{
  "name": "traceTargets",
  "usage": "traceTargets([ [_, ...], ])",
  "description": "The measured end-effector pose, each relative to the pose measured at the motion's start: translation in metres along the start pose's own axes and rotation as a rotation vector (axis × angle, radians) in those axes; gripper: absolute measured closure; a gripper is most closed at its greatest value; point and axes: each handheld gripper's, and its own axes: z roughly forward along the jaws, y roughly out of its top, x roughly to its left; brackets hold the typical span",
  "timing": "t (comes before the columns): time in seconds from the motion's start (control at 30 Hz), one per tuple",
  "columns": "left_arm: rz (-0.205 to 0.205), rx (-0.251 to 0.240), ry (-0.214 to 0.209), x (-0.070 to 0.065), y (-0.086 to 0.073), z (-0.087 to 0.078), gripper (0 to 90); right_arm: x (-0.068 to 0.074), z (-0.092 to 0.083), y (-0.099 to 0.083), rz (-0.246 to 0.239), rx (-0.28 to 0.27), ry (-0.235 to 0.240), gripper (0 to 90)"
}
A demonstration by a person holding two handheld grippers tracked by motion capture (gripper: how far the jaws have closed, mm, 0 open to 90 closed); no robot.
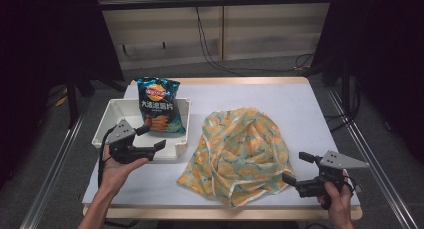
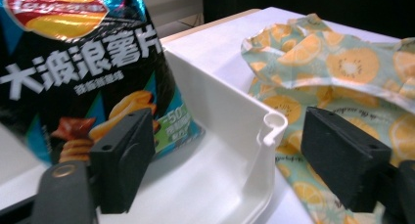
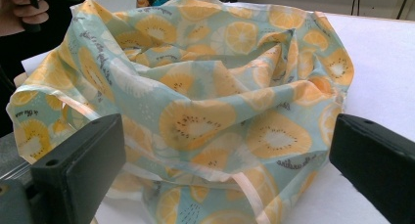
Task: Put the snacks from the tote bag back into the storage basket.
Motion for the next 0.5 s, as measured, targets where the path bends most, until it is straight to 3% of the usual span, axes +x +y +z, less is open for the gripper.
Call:
traceTargets([
  [0.13,0.001,-0.004,0.014,-0.005,-0.01,-0.007,16.1,0.0,0.0,0.0,-0.001,0.001,-0.001,0.0],
  [0.3,-0.026,-0.008,0.008,-0.015,-0.023,-0.016,12.0,0.0,0.0,-0.001,-0.004,0.003,0.005,0.0],
  [0.5,-0.056,0.004,0.038,-0.026,-0.034,-0.027,7.1,0.0,0.001,-0.002,-0.001,0.006,0.003,0.0],
])
